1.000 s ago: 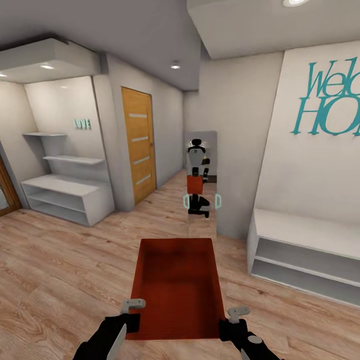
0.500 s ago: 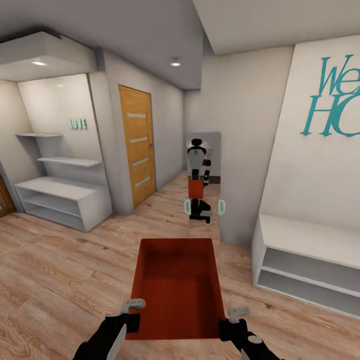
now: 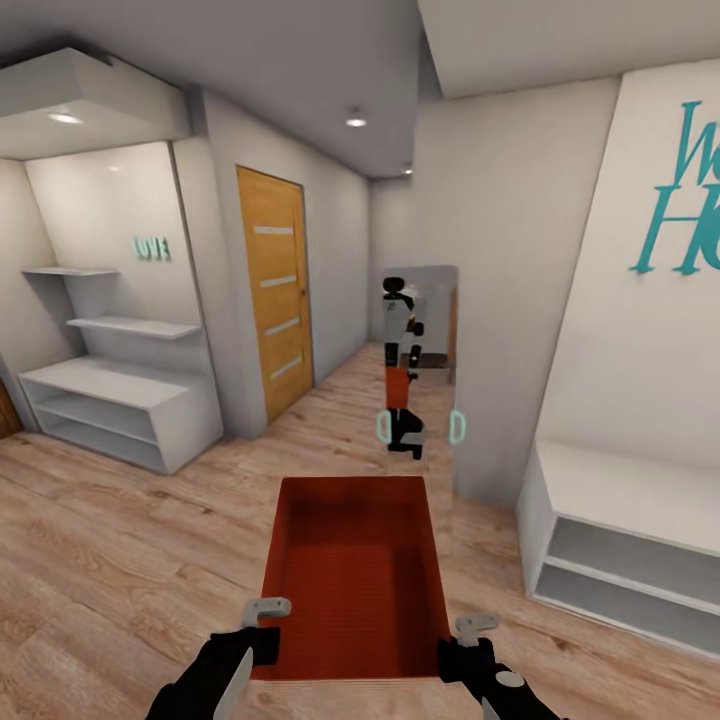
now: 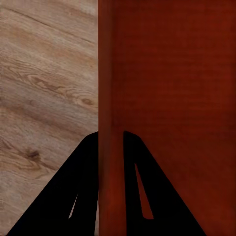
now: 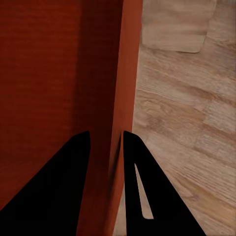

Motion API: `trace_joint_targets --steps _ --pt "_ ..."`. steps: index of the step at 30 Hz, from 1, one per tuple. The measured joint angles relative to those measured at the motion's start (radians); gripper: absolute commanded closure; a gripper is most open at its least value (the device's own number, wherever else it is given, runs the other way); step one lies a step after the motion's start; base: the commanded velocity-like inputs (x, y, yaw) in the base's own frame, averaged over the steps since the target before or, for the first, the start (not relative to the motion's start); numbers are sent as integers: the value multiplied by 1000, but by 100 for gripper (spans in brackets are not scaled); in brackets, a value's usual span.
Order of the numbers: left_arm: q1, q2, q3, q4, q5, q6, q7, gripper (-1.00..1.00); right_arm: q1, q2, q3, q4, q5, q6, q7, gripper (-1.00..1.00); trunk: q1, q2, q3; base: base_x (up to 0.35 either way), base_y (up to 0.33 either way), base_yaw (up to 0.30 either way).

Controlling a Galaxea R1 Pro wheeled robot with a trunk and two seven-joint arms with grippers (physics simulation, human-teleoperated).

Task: Move the two storage containers from the living room to the garage. In the garage, place one container on the floor and stack the other container on top of it (either order is fine).

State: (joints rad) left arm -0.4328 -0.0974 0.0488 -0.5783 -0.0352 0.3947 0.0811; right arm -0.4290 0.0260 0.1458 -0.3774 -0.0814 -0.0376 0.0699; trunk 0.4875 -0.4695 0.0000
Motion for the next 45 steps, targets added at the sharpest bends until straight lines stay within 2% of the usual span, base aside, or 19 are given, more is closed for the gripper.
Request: trace_joint_targets --steps 12,45 --pt "0 0 0 0 0 0 0 100 0 0 0 0 0 0 0 100 0 0 0 324 103 0" --pt "0 1 0 0 0 0 -2 100 0 0 5 0 -7 -1 -2 100 0 0 0 289 204 0"
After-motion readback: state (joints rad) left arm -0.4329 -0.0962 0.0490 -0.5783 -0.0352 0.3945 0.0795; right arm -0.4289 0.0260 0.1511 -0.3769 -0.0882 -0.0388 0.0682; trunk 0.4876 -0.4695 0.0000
